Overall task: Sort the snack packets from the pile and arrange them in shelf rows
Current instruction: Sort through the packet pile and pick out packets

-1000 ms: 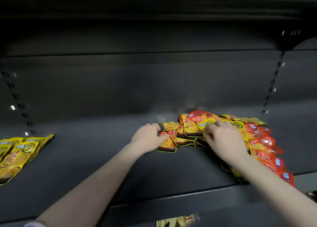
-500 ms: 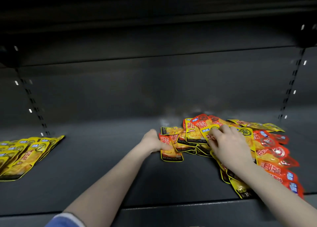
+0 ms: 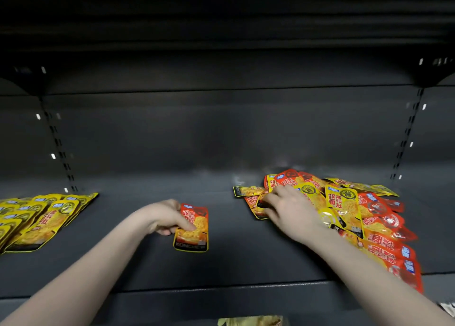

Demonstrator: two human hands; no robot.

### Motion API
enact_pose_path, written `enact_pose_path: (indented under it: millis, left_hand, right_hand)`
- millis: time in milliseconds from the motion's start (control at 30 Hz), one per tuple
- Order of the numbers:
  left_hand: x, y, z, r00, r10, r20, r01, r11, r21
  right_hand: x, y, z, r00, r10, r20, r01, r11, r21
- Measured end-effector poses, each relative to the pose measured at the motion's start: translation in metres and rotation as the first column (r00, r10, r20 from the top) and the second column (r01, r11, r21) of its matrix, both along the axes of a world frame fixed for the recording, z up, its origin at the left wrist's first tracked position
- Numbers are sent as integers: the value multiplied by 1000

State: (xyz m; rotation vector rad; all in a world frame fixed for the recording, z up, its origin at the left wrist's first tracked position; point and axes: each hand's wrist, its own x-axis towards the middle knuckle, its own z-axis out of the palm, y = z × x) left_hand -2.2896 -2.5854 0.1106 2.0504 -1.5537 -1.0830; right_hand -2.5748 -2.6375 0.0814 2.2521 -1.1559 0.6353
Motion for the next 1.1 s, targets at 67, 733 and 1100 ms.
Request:
enact_pose_path:
  millis: [67, 733, 1100]
  left_hand:
    - [7, 6, 0, 1000, 16, -16, -16, 1000, -4]
    - [32, 20, -8, 986, 85, -141, -99, 990, -99]
    - [31, 13, -12, 979, 148, -142, -164, 980, -110]
  right_hand:
    - [9, -1, -5, 997, 26, -78, -25, 1000, 9]
    - [18, 40, -1, 969, 245, 24, -238, 909, 342]
    - [65, 38, 23, 836, -496, 233, 229, 703, 673]
